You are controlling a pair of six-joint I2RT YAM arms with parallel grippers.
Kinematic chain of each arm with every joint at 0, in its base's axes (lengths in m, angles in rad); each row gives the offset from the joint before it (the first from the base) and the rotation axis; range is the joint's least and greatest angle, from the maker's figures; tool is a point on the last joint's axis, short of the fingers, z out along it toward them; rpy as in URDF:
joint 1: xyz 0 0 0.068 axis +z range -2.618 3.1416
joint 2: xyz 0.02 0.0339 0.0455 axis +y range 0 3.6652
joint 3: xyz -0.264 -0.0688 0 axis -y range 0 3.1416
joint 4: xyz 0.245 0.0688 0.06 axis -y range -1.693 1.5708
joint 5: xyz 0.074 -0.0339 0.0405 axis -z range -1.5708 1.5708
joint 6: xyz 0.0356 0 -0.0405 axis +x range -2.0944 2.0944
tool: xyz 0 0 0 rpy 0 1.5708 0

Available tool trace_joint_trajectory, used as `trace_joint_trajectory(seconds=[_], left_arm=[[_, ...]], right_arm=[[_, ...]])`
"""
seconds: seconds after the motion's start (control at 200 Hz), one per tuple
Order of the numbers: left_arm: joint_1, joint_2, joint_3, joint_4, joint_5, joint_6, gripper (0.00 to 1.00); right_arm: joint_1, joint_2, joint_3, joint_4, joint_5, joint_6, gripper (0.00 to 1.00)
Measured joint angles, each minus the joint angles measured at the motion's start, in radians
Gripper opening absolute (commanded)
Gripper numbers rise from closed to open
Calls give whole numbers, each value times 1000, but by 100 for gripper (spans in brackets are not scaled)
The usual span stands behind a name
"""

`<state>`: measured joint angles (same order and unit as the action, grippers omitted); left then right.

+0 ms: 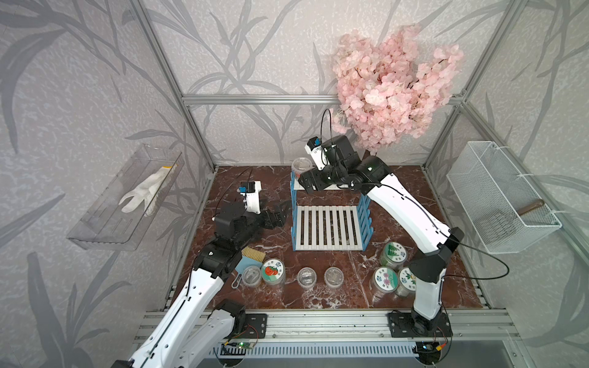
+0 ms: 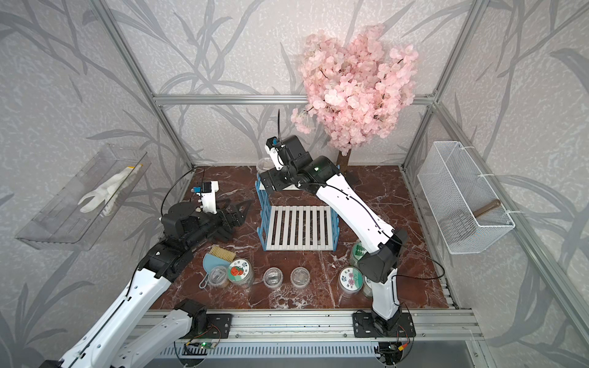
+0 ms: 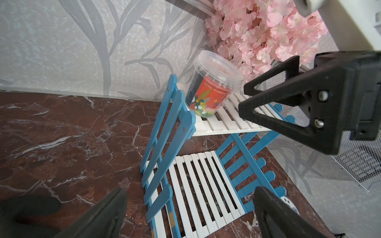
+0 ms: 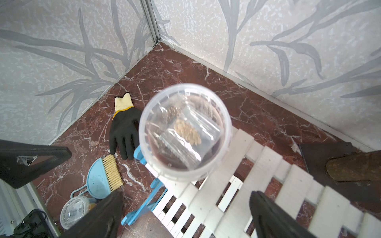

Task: Place the seed container on the shelf
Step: Place the seed jar on the shelf, then pick up the seed jar at the center of the board.

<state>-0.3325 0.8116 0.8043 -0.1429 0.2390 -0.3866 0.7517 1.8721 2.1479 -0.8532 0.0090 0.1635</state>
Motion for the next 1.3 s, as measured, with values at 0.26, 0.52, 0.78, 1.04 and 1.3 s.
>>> trace_joint_trajectory(seconds=[0.26,0.52,0.78,1.04,1.3], left_arm=[[1,-55,-52,2,9,-45,100],[1,-42,-93,44,150,-61,100],[-164,50,-93,8,225,-2,100],[-369,55,-105,-29,130,81,100],[-462,69,-146,-50,46,108,100]], right_arm=[[-22,-503,-850,581,-52,91,99],[-99,-733,-1035,729,-132,146,99],[-97,-864,-1166,585,-219,136,99],[-86,-930,-1256,448,-273,147,99],[40,-922,-1304,365,-181,158,99]])
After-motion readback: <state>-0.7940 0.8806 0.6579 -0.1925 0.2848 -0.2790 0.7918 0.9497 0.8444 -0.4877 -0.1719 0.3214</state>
